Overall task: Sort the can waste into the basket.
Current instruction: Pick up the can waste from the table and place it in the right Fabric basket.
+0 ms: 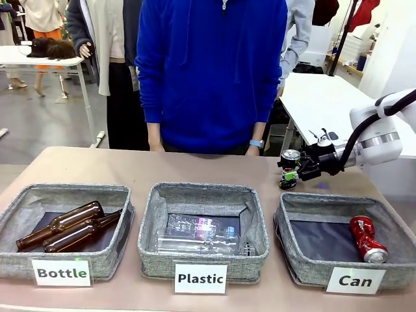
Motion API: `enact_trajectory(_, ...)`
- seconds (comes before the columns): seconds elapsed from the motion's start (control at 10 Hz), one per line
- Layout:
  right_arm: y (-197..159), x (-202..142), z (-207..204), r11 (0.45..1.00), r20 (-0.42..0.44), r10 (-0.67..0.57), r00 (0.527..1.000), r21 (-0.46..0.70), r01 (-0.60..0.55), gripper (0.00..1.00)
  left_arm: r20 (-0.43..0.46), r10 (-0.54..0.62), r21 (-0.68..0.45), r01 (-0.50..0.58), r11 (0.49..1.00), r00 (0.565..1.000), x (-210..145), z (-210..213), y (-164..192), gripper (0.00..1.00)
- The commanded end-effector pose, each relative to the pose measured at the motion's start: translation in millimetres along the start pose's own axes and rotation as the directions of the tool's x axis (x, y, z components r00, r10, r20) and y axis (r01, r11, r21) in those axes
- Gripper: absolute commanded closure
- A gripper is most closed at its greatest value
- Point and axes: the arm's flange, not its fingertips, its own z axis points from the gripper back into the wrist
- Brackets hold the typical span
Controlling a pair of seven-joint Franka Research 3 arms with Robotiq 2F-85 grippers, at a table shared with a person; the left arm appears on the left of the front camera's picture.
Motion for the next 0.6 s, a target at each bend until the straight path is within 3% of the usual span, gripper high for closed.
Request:
enact_trajectory(0.0,-3.0,0.5,0.7,0.999,0.093,0.032,0.995,0.012,-0.033,0.0,0.001,-0.008,-0.007,0.008,1.0,1.0,-0.1,1.8,-2.3,0.0)
enact_trajectory(0.2,-5.1,-1.4,-1.2,0.999,0.105,0.022,0.994,0.024,-0.025,0.0,0.001,-0.008,-0.007,0.008,1.0,1.0,-0.1,1.8,-2.3,0.0)
enact_trajectory(0.3,-4.5,-1.1,-1.4,0.999,0.097,0.022,0.995,0.029,-0.025,0.52,0.001,-0.008,-0.007,0.008,1.0,1.0,-0.1,1.8,-2.3,0.0)
enact_trajectory(0.4,-3.7,-0.6,-1.8,0.999,0.099,0.023,0.995,0.031,-0.026,0.57,0.001,-0.008,-0.007,0.008,1.0,1.0,-0.1,1.8,-2.3,0.0)
enact_trajectory(0.5,-3.2,-0.7,-1.9,0.999,0.101,0.023,0.995,0.035,-0.026,1.0,0.001,-0.008,-0.007,0.008,1.0,1.0,-0.1,1.8,-2.3,0.0)
